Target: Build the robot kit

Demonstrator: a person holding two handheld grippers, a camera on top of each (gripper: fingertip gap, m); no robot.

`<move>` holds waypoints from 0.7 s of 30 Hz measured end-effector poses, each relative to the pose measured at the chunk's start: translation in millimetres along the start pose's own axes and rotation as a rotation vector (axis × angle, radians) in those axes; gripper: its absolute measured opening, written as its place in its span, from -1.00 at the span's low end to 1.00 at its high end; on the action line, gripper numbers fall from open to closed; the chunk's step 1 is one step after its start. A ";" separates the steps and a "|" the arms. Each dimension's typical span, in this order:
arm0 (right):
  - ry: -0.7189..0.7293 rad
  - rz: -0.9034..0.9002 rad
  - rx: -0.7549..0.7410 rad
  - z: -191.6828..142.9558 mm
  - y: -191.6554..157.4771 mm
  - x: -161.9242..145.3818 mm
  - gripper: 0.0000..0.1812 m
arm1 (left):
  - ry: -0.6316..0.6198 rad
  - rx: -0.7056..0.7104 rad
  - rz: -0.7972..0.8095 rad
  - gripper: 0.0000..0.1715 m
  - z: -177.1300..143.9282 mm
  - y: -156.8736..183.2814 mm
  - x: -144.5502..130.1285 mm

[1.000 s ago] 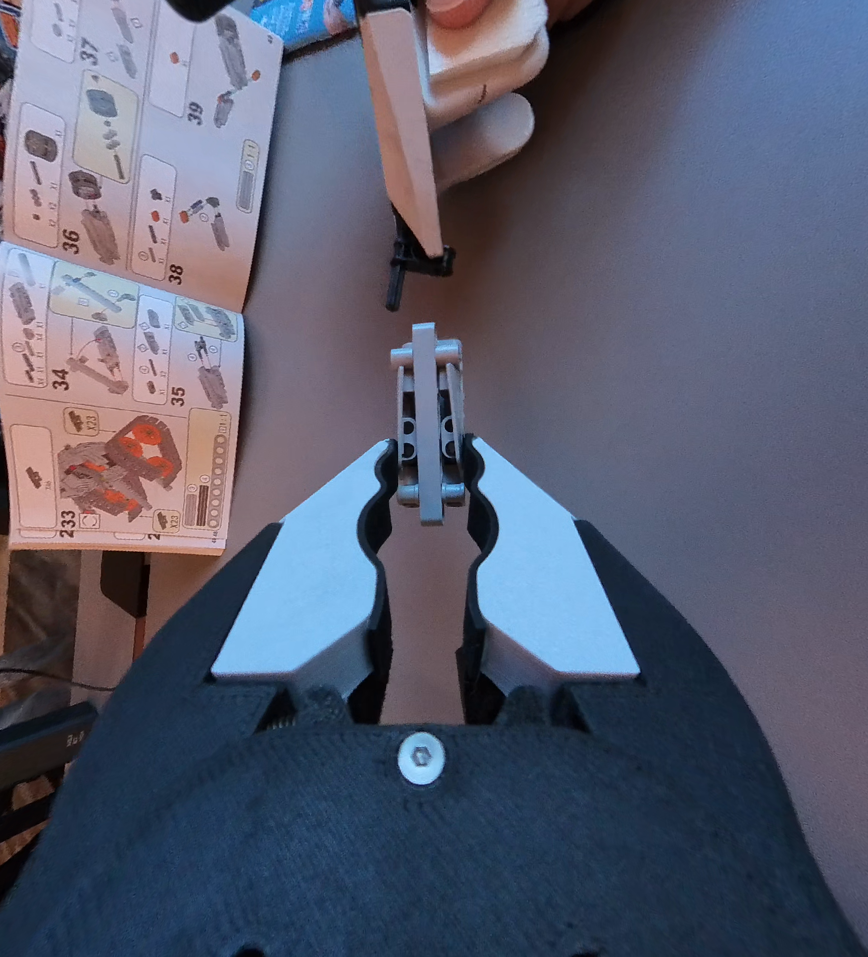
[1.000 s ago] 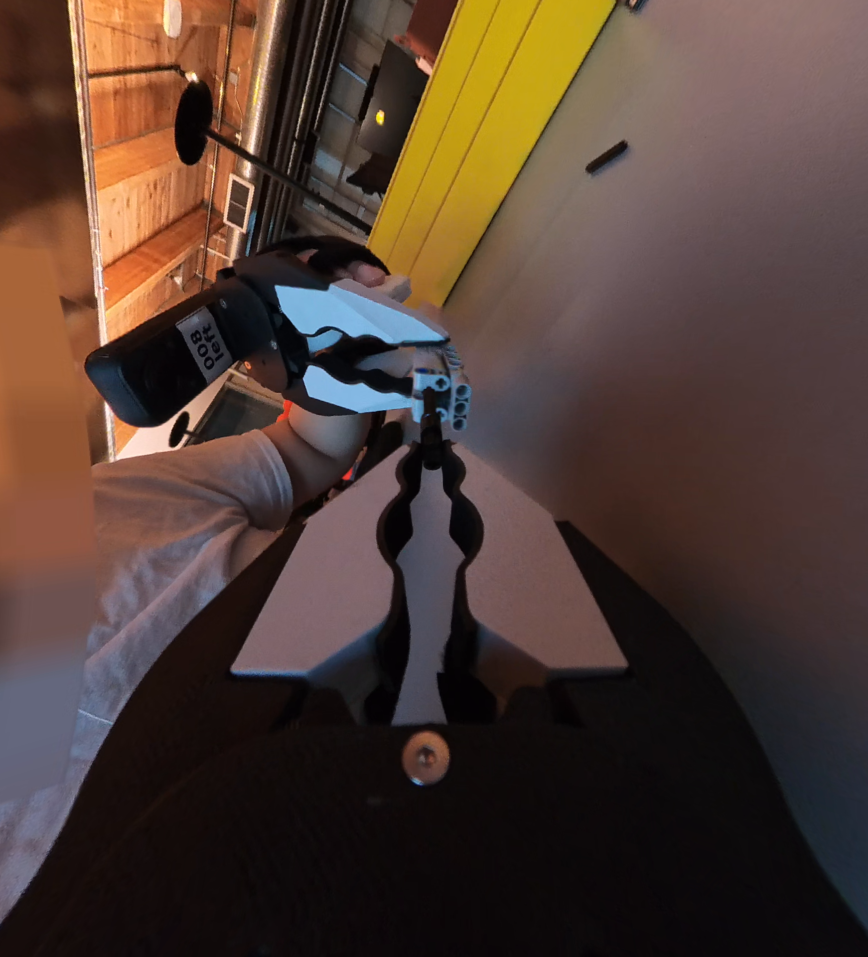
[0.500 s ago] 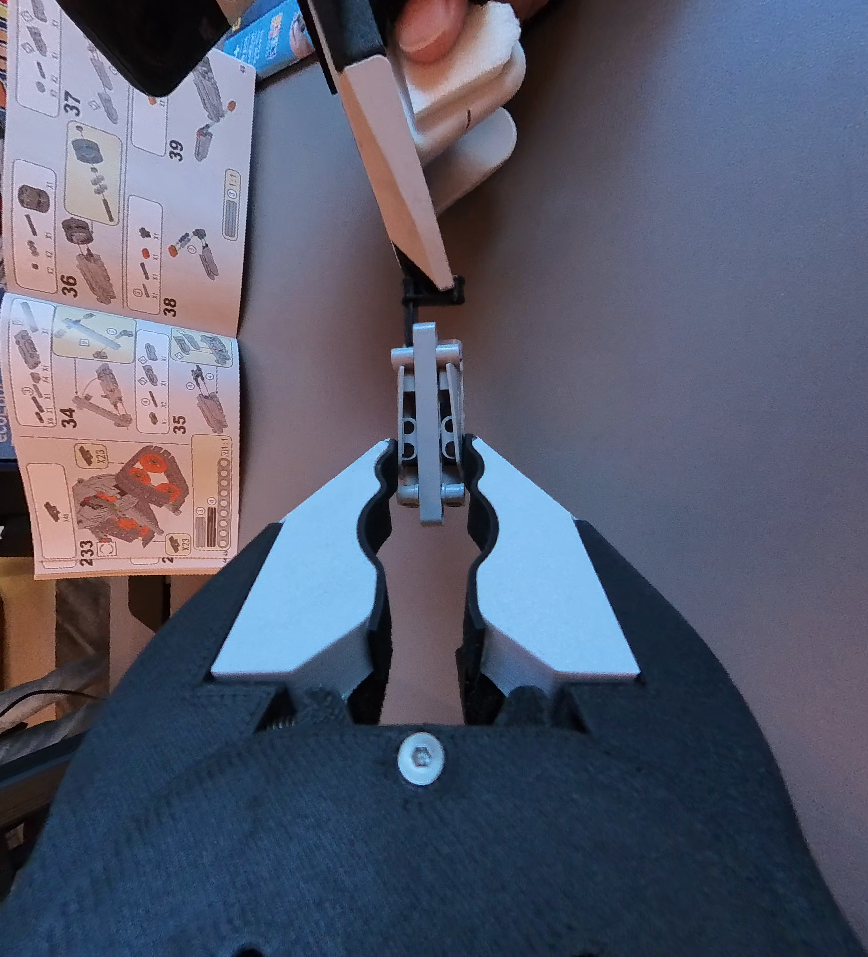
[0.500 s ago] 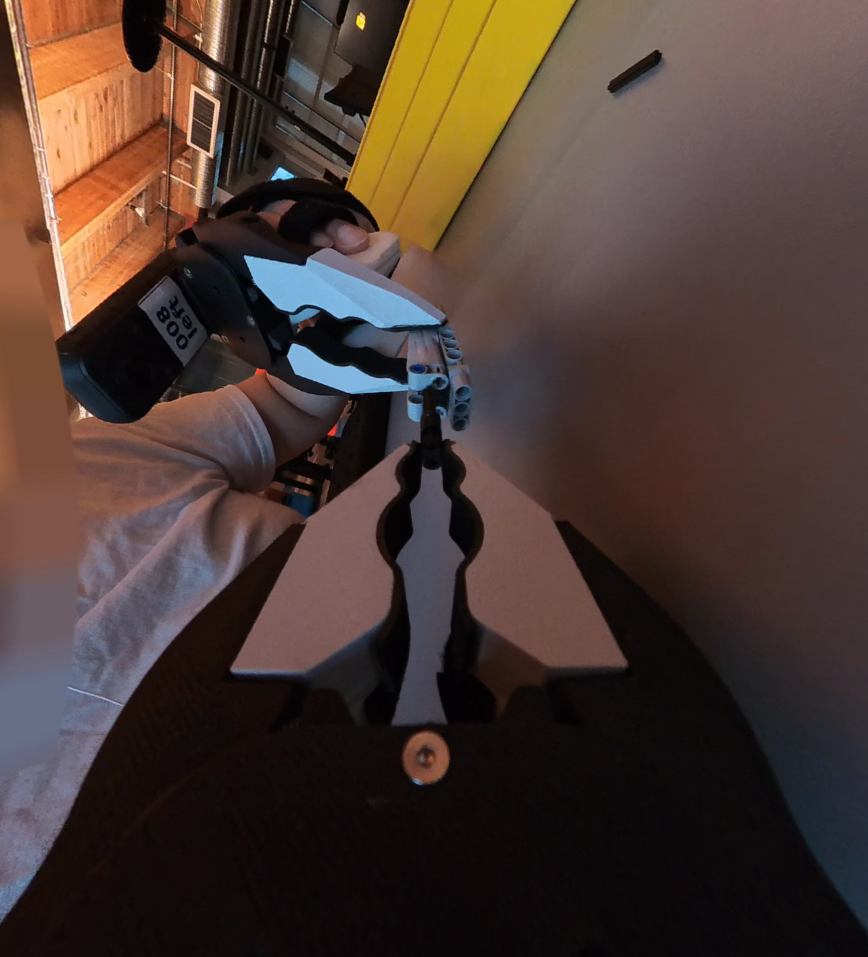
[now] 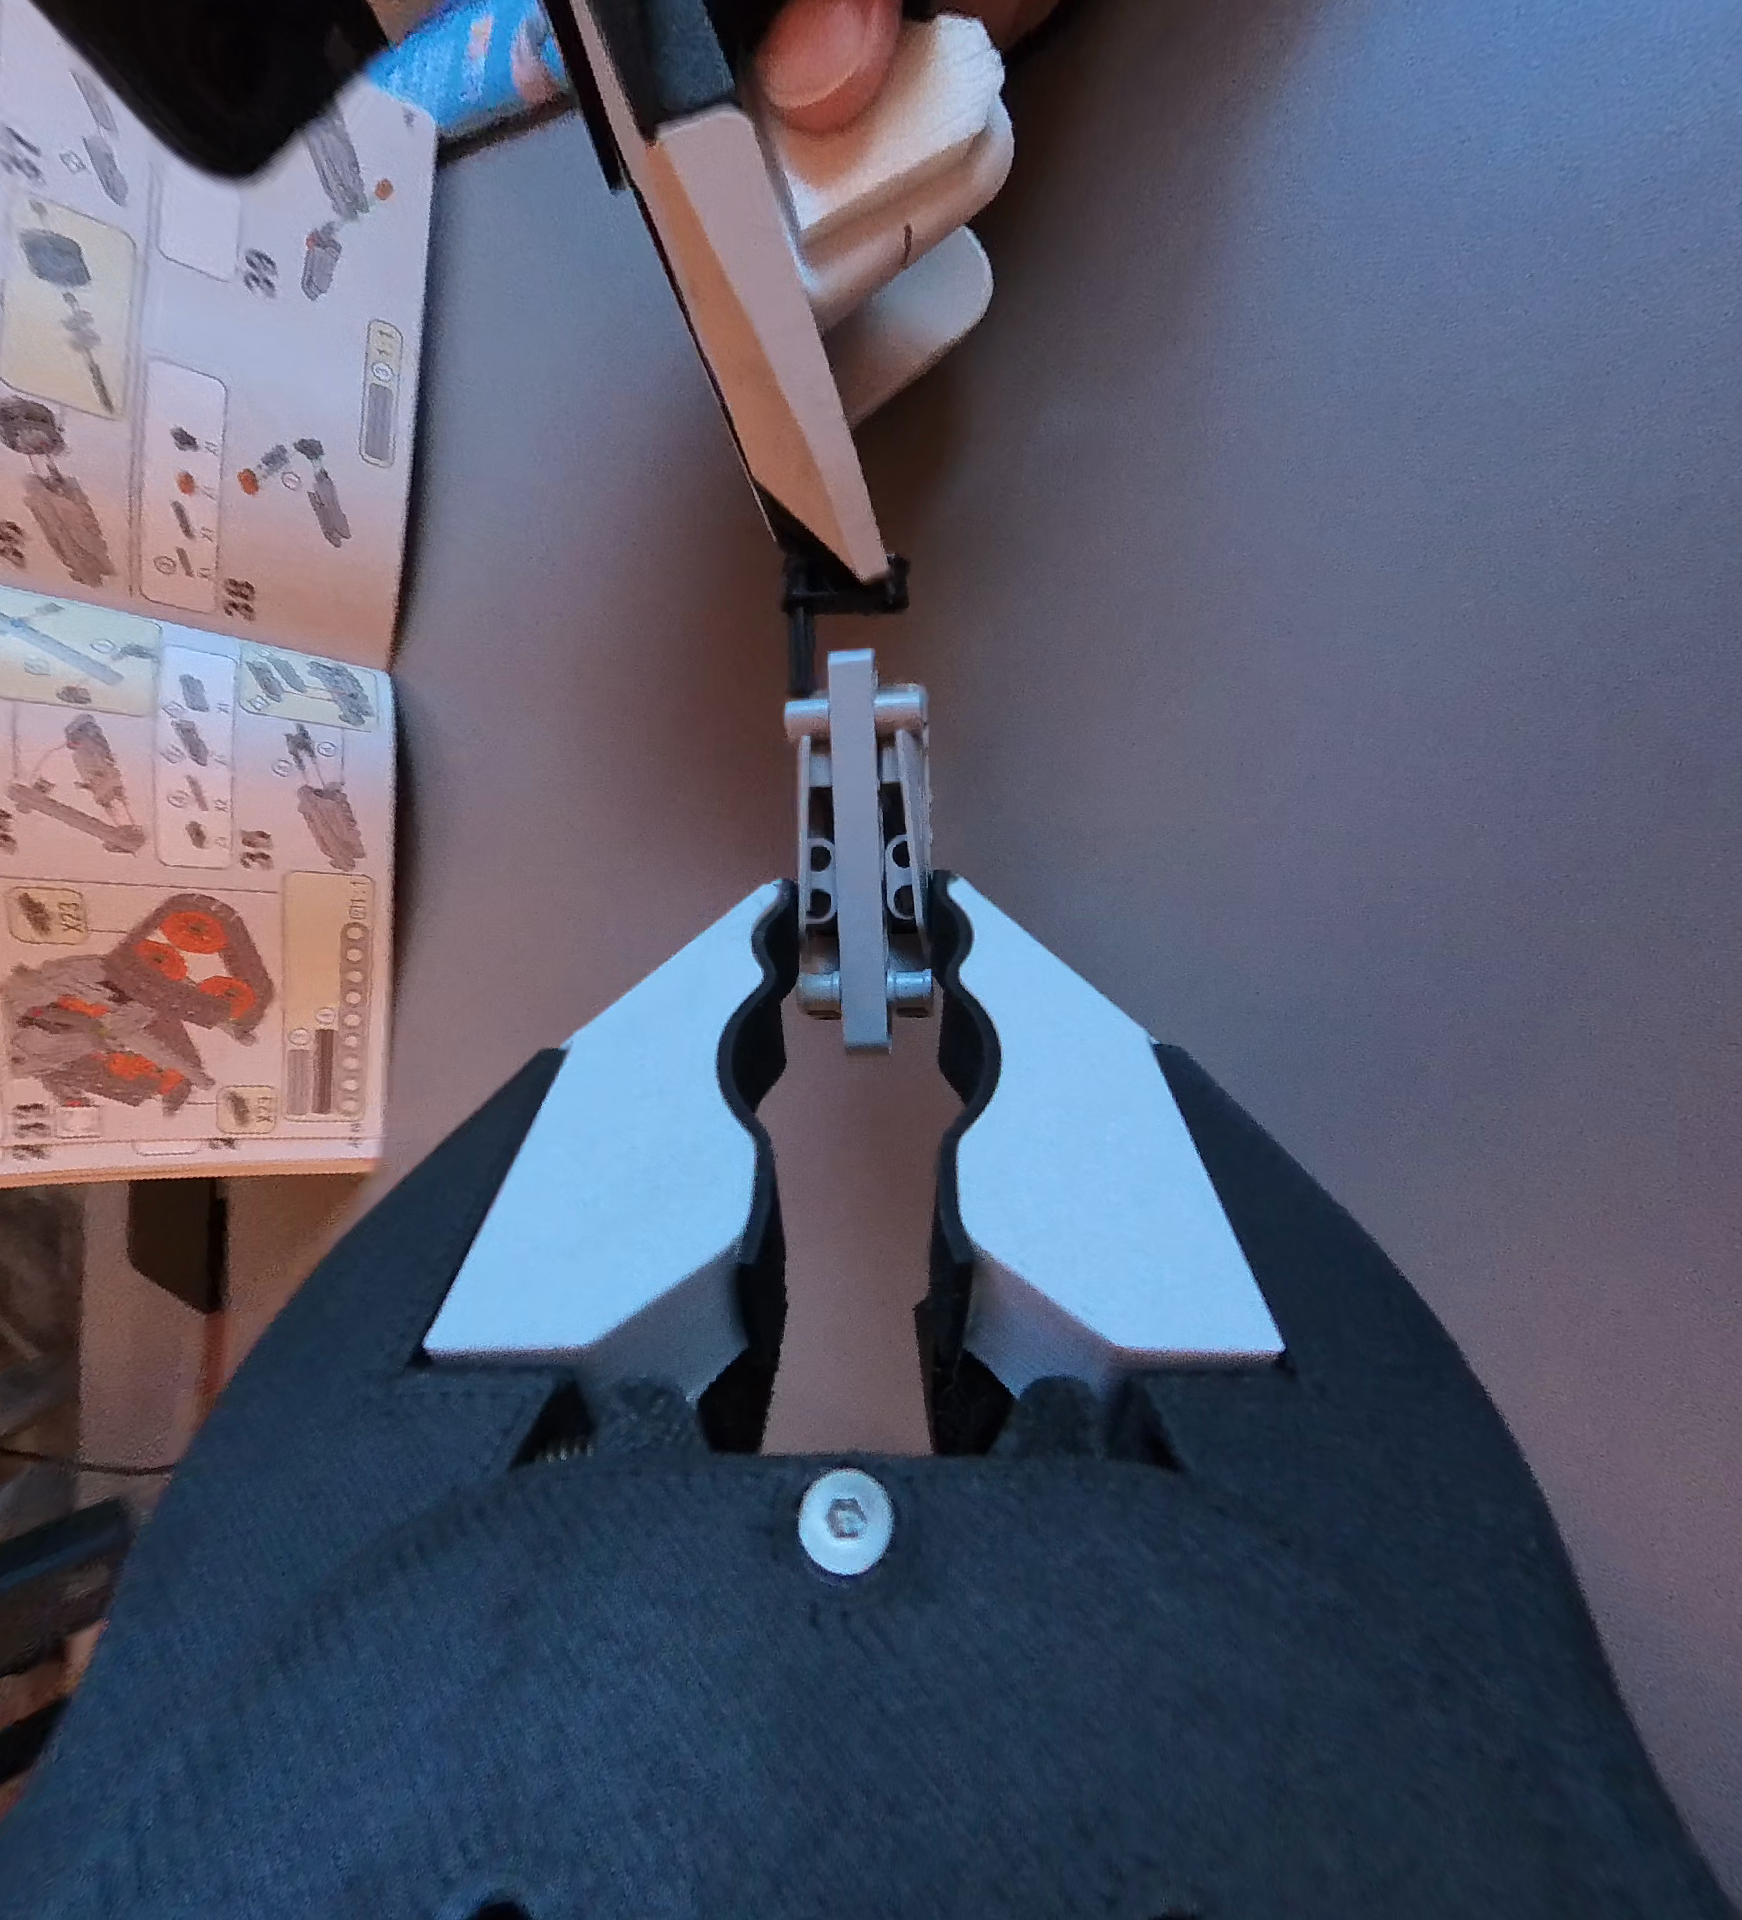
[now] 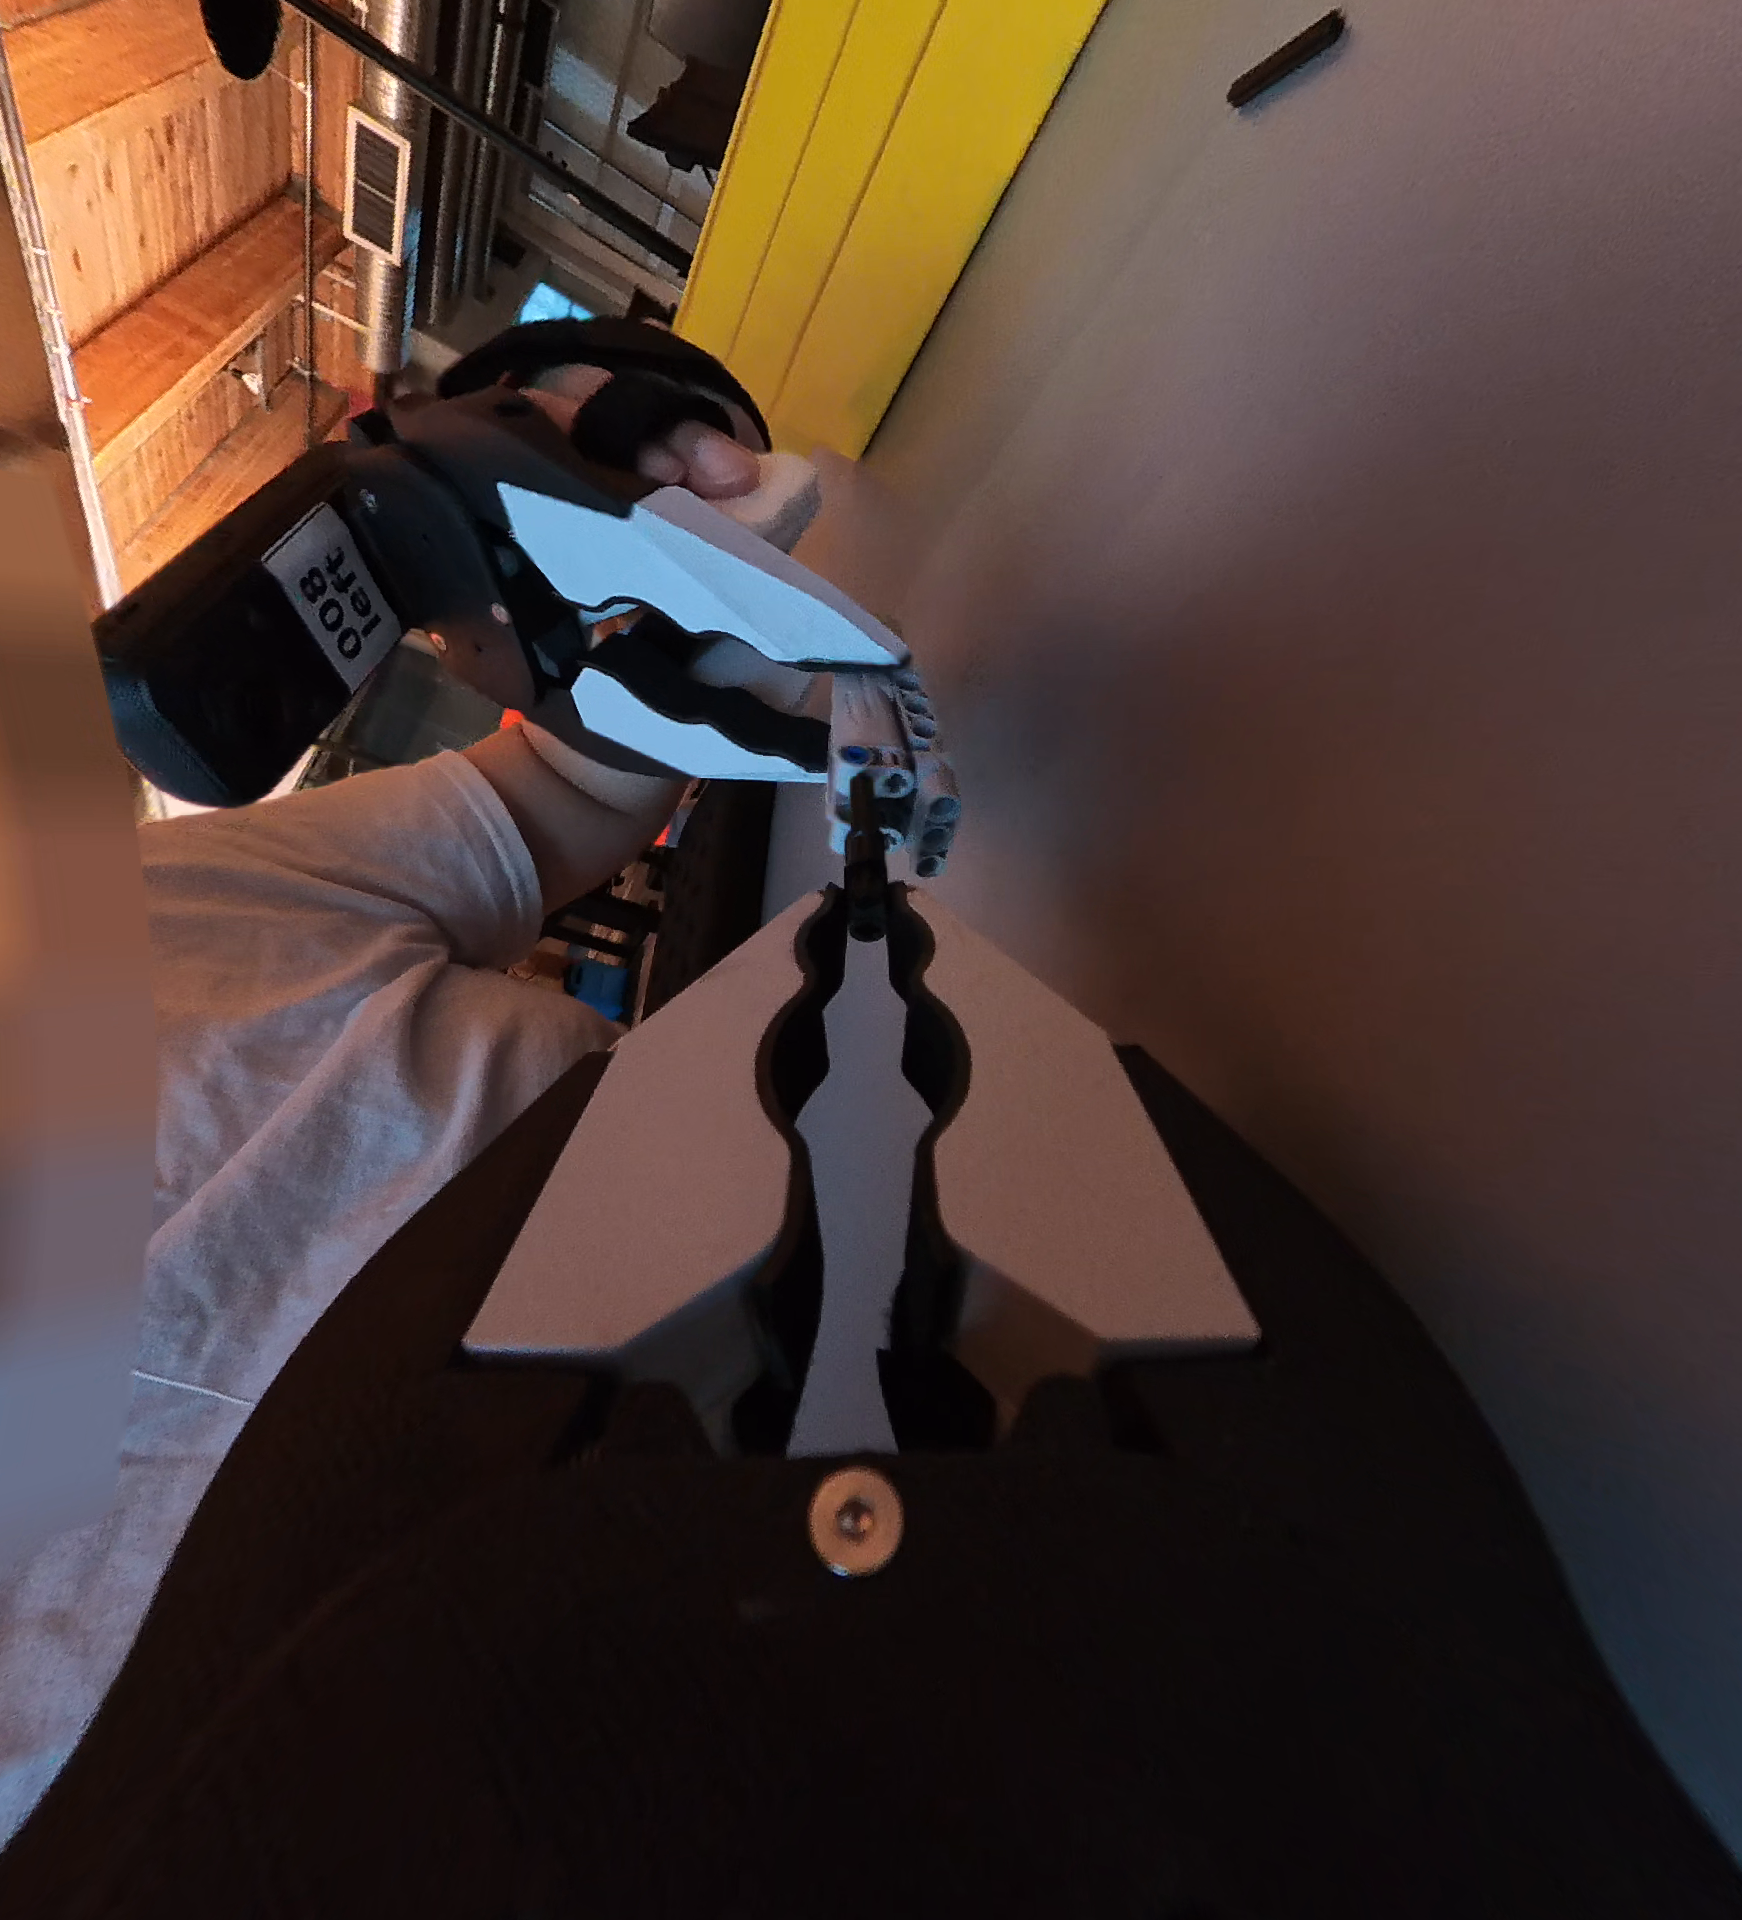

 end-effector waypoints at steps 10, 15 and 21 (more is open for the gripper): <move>0.048 -0.001 -0.012 -3.9 0.6 2.1 -0.93 | 0.000 -0.313 -0.513 -0.39 4.7 -17.7 -44.6; 0.053 0.005 -0.004 -4.3 0.8 2.5 -0.93 | 0.136 -0.130 -0.895 -0.70 -14.8 -93.8 -82.8; 0.056 -0.001 0.002 -4.9 -0.1 1.9 -0.93 | -0.133 -0.050 -0.876 -0.67 17.9 -98.3 -121.8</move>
Point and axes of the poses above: each gripper's, where its closed fingertips meet, z out along the fingers, x out of its top, y = z × x across the jaws, the point moved 9 cm from there along -z, back along the fingers, and after that the axes turned 9 degrees about x, right-handed, at the moved point
